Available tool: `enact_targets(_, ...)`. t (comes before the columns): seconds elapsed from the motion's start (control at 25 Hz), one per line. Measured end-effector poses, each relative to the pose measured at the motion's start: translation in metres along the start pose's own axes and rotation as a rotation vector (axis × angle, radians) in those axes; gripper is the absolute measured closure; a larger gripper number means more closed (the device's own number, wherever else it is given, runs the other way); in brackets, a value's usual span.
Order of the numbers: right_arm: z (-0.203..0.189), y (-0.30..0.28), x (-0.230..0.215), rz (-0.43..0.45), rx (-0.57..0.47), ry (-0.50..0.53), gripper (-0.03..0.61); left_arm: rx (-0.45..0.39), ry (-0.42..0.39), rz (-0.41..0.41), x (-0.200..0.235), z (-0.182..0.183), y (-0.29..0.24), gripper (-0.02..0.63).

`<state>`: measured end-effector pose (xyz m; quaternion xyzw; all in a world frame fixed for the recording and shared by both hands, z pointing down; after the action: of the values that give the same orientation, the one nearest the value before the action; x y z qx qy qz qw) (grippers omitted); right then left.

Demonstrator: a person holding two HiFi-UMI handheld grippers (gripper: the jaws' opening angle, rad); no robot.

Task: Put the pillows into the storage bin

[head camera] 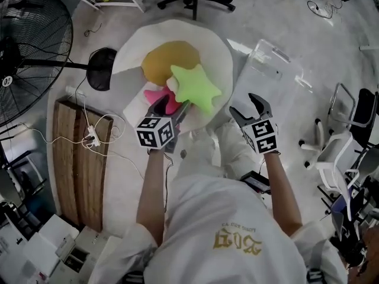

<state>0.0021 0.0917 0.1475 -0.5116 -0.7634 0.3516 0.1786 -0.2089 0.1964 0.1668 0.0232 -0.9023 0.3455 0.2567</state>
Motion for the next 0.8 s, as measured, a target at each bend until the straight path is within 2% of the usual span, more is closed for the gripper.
enact_targets(0.24, -0.018, -0.02, -0.011, 0.064, 0.035, 0.031, 0.231, 0.011, -0.002, 0.053, 0.008, -0.004, -0.009, 0.272)
enact_targets(0.64, -0.056, -0.067, -0.028, 0.161, 0.127, 0.079, 0.225, 0.088, -0.029, 0.122, 0.025, -0.04, -0.036, 0.262)
enact_targets(0.8, -0.075, -0.087, -0.033, 0.186, 0.168, 0.114, 0.225, 0.122, -0.022, 0.116, 0.031, -0.056, -0.052, 0.258)
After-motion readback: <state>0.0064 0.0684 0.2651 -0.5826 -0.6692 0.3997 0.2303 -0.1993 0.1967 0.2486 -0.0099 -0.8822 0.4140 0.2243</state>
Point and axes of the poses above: the fingertips, and each gripper's own axes: y backward along the fingers, x to its left, z out of its top, the point moved 4 cm from there along y, backward along the fingers, and after that the axes turned 1 degree about -y, right-handed, at the moved point
